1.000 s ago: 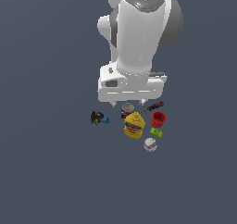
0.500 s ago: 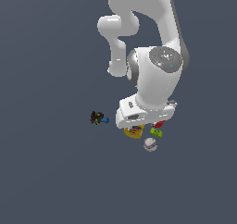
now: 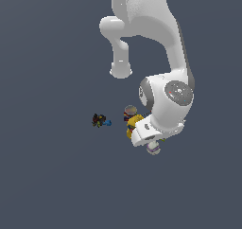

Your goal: Pick up a designated object from a clutter of objects.

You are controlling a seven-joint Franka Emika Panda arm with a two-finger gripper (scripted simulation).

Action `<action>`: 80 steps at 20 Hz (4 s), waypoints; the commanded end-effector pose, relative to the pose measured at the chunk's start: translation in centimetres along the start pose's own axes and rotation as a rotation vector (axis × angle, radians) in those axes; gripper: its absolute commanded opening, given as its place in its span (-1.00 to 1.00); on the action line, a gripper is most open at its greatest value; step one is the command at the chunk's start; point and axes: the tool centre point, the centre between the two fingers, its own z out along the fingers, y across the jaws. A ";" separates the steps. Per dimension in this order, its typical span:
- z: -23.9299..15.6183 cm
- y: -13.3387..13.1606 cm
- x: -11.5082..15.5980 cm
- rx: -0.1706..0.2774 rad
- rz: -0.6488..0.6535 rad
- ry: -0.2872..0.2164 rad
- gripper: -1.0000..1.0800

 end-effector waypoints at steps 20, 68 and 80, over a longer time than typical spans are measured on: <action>6.6 -1.5 0.5 0.007 -0.024 0.004 0.92; -11.1 7.2 -8.7 0.007 -0.025 0.005 -1.00; -21.3 12.0 -13.4 0.009 -0.025 0.006 -1.00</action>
